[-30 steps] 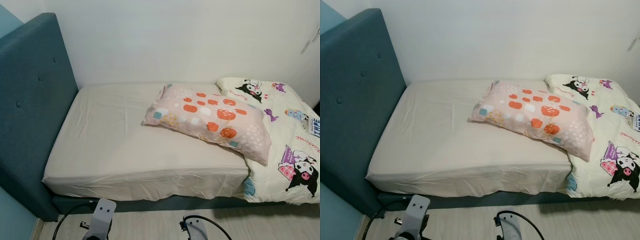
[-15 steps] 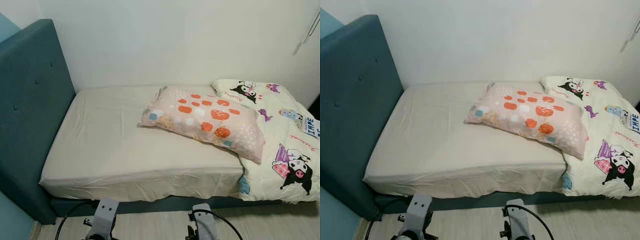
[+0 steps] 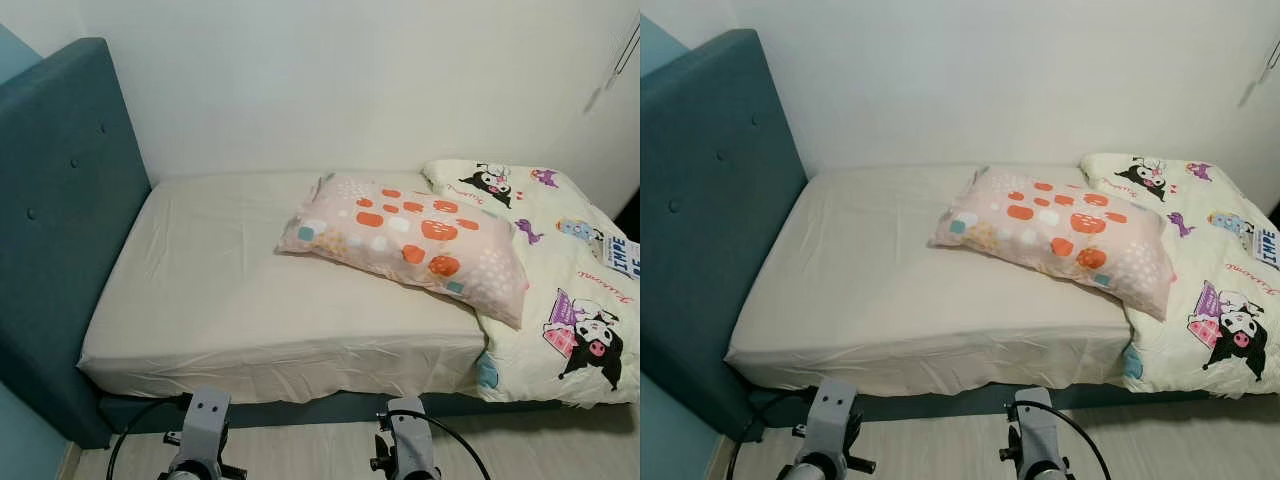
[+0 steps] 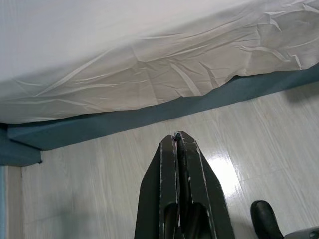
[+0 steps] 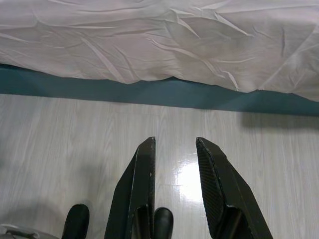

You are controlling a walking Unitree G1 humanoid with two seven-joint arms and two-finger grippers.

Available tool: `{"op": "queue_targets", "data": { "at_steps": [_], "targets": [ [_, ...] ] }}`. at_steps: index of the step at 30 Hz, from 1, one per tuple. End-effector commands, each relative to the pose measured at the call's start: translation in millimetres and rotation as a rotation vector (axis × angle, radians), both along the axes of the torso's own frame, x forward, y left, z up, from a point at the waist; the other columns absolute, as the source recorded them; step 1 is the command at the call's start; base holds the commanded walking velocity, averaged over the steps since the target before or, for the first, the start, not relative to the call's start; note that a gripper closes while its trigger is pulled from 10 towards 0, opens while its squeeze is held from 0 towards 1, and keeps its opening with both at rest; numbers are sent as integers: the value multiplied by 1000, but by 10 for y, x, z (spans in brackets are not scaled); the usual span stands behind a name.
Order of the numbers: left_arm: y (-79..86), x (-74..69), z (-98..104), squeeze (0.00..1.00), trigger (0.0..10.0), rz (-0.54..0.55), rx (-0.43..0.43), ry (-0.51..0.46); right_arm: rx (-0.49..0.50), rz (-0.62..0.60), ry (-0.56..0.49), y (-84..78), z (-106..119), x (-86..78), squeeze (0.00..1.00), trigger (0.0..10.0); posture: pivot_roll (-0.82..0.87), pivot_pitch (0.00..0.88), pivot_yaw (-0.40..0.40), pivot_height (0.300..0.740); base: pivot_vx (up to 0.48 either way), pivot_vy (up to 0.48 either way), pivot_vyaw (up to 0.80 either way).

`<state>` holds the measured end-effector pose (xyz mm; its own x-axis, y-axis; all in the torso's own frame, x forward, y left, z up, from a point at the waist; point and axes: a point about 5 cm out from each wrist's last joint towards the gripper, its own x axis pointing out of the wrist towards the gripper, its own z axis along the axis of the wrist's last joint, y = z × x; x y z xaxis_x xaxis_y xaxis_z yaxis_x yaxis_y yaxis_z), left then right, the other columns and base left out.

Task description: Clean up the room

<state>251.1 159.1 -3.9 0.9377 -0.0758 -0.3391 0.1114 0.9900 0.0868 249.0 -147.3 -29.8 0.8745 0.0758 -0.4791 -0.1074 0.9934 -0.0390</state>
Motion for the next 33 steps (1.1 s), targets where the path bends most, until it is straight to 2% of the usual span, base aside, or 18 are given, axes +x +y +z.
{"op": "queue_targets", "data": {
  "at_steps": [1, 12, 33],
  "targets": [
    [6, -71, -71, 0, 10000, 9, -10, 25, 4, -14, 16, -18, -48, -64, 0, 10000, 18, 125, -42, 740, 0, 0, 0],
    [3, -101, -61, 0, 10000, -6, -27, 18, 13, -17, 14, -9, -47, -65, 0, 10000, 30, 117, -40, 740, 0, 0, 0],
    [-31, -92, -29, 0, 10000, -14, -50, -5, 13, -4, 27, -20, -63, -84, 0, 10000, 20, 118, -47, 740, 333, 0, 0]
  ]
}}
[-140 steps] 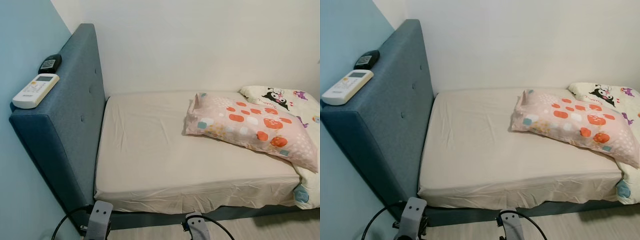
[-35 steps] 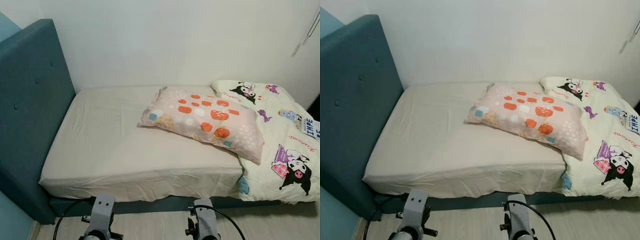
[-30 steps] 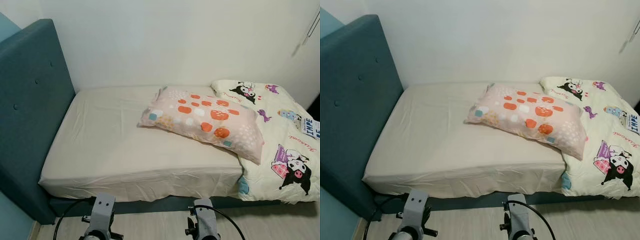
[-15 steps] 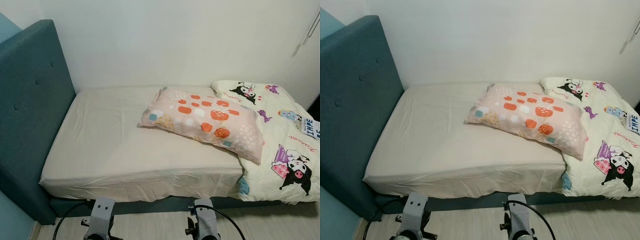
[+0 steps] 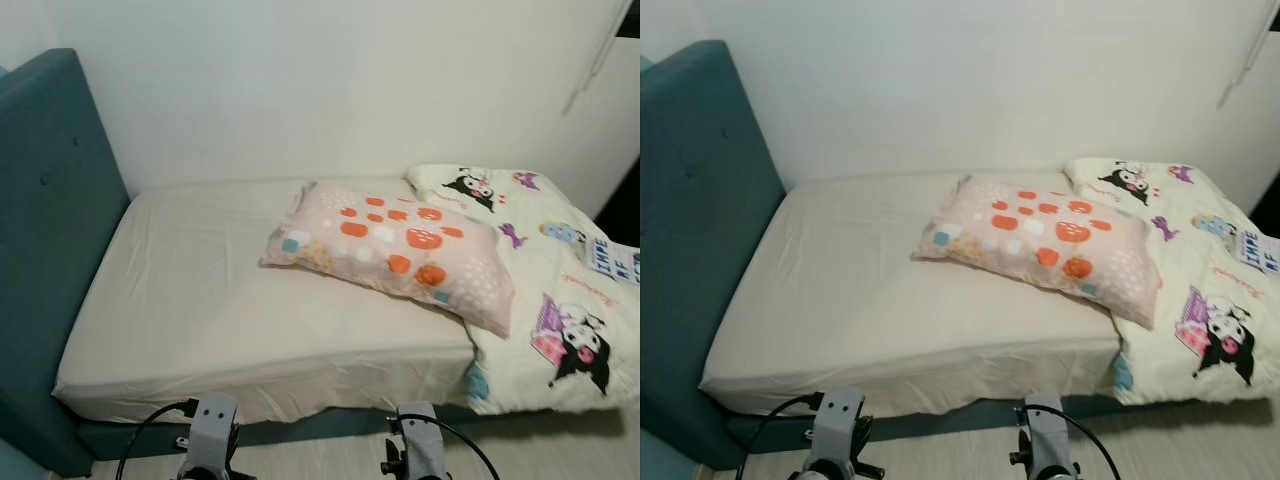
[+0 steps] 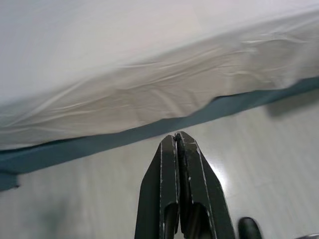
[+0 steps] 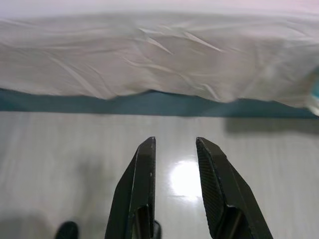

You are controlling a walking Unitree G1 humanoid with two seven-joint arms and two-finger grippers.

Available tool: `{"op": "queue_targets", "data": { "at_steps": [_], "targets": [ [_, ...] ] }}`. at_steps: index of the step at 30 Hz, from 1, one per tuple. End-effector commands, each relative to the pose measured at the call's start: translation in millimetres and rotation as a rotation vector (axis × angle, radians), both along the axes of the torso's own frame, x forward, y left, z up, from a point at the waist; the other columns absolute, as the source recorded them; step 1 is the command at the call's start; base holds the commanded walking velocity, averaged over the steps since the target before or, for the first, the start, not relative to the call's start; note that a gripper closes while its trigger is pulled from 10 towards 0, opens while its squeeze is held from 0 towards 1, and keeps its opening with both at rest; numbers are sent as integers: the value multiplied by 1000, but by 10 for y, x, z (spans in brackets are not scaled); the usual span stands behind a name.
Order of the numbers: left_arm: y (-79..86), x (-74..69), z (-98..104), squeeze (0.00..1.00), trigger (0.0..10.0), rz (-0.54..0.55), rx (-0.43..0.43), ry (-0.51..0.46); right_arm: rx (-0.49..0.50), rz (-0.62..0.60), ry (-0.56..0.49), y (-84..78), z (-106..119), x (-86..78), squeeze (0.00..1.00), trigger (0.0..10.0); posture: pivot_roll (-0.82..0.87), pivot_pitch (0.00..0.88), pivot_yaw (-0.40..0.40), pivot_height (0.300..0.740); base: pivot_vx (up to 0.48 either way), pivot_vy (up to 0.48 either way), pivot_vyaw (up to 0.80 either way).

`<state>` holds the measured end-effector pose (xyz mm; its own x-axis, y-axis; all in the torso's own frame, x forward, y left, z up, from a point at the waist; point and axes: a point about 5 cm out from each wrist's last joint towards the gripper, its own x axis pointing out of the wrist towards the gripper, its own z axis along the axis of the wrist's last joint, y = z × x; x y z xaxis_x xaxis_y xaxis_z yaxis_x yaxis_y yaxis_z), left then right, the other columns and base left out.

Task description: Clean up the room

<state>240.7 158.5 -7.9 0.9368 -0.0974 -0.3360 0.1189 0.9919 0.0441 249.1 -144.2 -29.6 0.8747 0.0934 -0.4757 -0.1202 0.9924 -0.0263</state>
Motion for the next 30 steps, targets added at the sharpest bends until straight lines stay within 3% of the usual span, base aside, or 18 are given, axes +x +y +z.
{"op": "queue_targets", "data": {
  "at_steps": [1, 30],
  "targets": [
    [-23, 13, 12, 0, 10000, -6, -7, -6, -1, -16, 30, -47, -65, -84, 0, 10000, 20, 118, -47, 740, 349, 0, 0],
    [-2, 7, 13, 0, 10000, 0, -3, -6, 2, -9, 40, -33, -79, -101, 0, 10000, 23, 125, -47, 740, 332, 0, 0]
  ]
}}
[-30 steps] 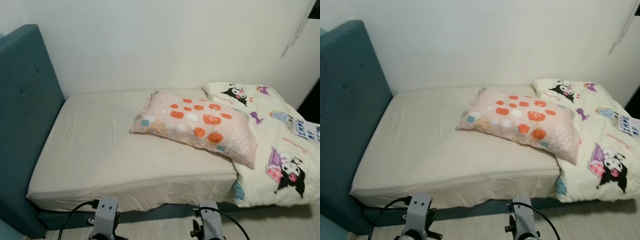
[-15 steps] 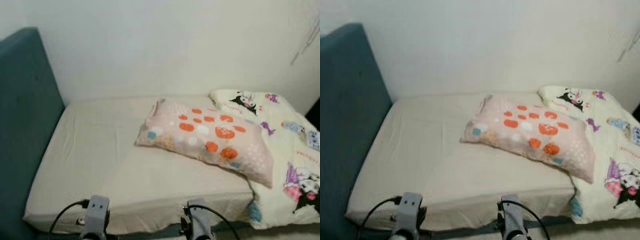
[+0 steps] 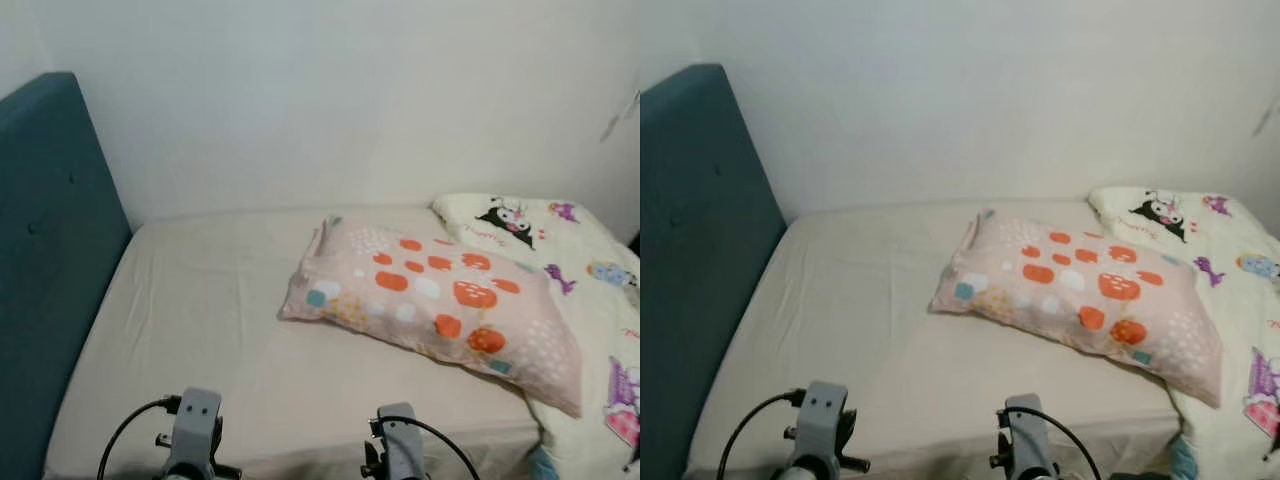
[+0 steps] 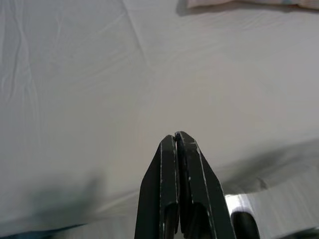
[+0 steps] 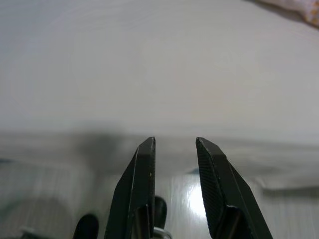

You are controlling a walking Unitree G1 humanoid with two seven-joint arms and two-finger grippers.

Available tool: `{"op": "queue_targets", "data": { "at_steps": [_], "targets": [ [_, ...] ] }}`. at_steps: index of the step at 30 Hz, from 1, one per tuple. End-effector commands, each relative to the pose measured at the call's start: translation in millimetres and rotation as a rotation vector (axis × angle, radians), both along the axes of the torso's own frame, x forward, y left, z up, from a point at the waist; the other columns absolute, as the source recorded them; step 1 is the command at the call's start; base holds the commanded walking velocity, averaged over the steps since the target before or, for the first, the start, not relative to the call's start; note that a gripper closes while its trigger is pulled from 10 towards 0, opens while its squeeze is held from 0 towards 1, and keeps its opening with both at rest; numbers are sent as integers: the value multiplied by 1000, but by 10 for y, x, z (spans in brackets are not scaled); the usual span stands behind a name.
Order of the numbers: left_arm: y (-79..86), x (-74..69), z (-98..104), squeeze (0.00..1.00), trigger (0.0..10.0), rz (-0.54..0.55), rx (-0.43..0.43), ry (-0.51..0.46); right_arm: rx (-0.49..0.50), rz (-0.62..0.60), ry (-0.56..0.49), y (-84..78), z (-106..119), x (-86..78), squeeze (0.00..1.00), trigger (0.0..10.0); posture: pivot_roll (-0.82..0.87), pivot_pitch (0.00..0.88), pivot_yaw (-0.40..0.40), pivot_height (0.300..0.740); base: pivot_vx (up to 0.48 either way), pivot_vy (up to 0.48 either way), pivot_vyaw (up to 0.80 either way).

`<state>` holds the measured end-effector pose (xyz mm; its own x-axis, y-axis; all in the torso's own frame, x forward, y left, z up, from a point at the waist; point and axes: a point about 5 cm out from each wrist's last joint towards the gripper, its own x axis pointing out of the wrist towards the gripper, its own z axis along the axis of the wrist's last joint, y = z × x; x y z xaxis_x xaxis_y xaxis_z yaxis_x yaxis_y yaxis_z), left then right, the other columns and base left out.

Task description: Clean up the room

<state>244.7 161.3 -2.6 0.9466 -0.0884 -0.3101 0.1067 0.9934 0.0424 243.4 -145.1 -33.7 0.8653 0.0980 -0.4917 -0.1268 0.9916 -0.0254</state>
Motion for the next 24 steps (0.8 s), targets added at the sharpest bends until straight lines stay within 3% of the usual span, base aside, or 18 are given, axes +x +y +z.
{"op": "queue_targets", "data": {
  "at_steps": [1, 24],
  "targets": [
    [-28, -33, -42, 0, 10000, -10, 3, 22, -4, -6, 23, -21, -38, -43, 0, 10000, 24, 124, -47, 740, 247, 0, 0],
    [20, -24, -57, 0, 10000, 6, 30, 27, -13, 11, 27, 1, -31, -16, 0, 10000, 28, 104, -46, 740, 11, 0, 0]
  ]
}}
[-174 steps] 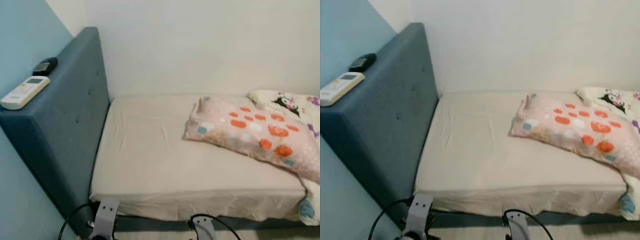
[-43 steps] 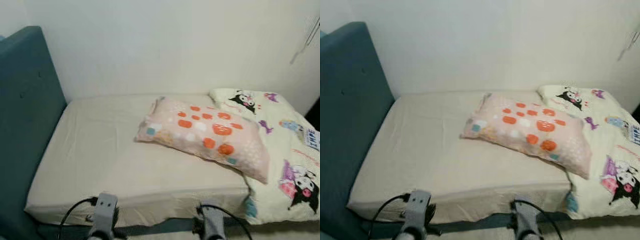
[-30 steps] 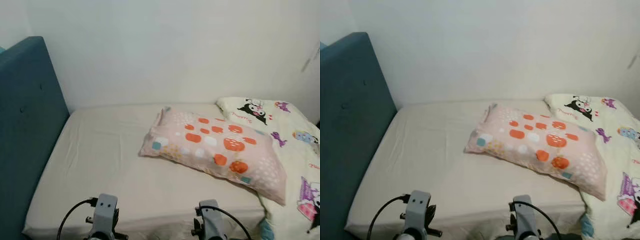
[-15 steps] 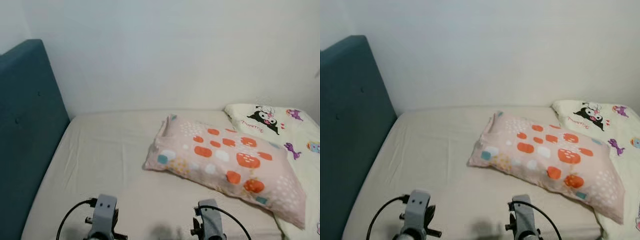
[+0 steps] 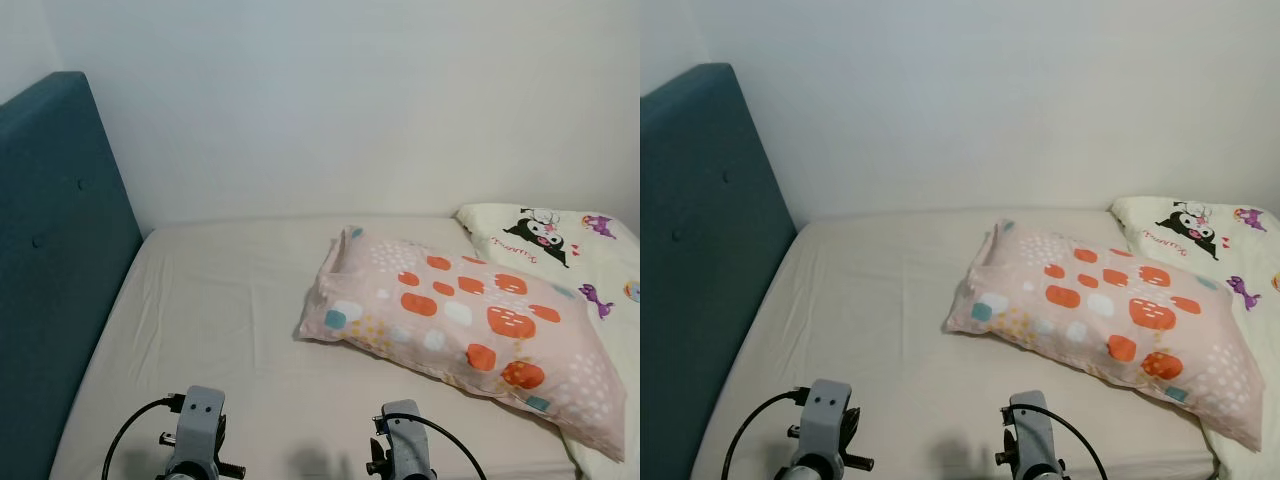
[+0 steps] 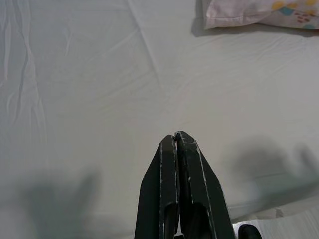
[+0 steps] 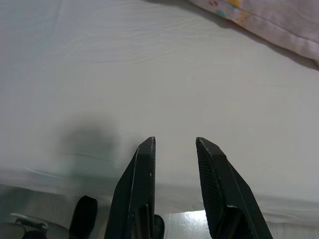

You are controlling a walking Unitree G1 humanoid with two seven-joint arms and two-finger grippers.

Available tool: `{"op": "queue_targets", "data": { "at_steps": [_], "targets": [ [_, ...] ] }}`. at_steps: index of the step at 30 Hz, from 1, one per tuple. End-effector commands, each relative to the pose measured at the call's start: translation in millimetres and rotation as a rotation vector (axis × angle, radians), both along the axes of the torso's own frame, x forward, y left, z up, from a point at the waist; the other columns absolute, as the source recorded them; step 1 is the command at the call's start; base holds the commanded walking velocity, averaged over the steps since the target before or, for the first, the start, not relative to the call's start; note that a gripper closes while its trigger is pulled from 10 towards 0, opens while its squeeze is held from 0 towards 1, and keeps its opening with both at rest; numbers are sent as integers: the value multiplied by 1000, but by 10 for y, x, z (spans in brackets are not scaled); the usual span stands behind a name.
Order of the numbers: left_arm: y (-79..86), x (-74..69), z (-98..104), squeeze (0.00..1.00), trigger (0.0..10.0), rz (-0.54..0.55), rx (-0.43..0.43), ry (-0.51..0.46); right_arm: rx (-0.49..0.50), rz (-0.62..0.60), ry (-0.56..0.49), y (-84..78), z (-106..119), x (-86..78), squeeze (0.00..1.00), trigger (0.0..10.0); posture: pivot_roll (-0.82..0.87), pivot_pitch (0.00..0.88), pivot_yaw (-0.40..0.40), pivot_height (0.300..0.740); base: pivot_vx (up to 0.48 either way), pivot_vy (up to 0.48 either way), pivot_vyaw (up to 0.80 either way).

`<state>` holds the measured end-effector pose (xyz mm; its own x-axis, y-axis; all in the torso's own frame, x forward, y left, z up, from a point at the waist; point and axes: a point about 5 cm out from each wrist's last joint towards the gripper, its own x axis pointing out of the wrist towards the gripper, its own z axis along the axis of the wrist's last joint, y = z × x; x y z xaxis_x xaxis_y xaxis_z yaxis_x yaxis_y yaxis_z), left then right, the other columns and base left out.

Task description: Clean up the room

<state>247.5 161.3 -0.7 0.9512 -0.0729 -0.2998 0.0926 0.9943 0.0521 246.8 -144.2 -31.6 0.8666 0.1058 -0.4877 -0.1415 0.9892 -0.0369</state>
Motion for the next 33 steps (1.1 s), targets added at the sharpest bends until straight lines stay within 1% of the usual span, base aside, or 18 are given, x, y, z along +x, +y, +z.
{"op": "queue_targets", "data": {
  "at_steps": [1, 5, 6, 9, 14, 16, 17, 25, 33],
  "targets": [
    [19, -53, -77, 0, 10000, -8, 22, 38, 7, -12, 32, -12, -50, -48, 0, 10000, 29, 102, -47, 740, 0, 0, 0],
    [13, -45, -69, 0, 10000, -13, 23, 34, 10, -16, 27, -17, -43, -39, 0, 10000, 30, 99, -46, 740, 0, 0, 0],
    [4, -41, -62, 0, 10000, -28, 32, 31, -7, 3, 23, -13, -38, -32, 0, 10000, 30, 97, -46, 740, 0, 0, 0],
    [-4, -42, -58, 0, 10000, -40, 37, 28, -11, 17, 22, 0, -37, -32, 0, 10000, 30, 97, -46, 740, 0, 0, 0],
    [-20, -42, -59, 0, 10000, -53, 49, 29, -24, 29, 26, 14, -40, -32, 0, 10000, 29, 98, -43, 740, 0, -480, 726],
    [-21, -45, -67, 0, 10000, -38, 33, 34, 17, -4, 23, 14, -40, -39, 0, 10000, 29, 100, -44, 740, 0, -386, 0],
    [-21, -45, -67, 0, 10000, -38, 33, 34, 17, -4, 23, 14, -40, -39, 0, 10000, 29, 100, -44, 740, 0, -386, 0],
    [19, -54, -89, 0, 10000, -11, 33, 52, 0, -7, 26, -14, -46, -45, 0, 10000, 29, 106, -44, 740, 0, 0, 0],
    [28, -50, -88, 0, 10000, -13, 47, 54, 2, -8, 27, -10, -48, -47, 0, 10000, 27, 109, -42, 740, 0, 0, 0]
  ]
}}
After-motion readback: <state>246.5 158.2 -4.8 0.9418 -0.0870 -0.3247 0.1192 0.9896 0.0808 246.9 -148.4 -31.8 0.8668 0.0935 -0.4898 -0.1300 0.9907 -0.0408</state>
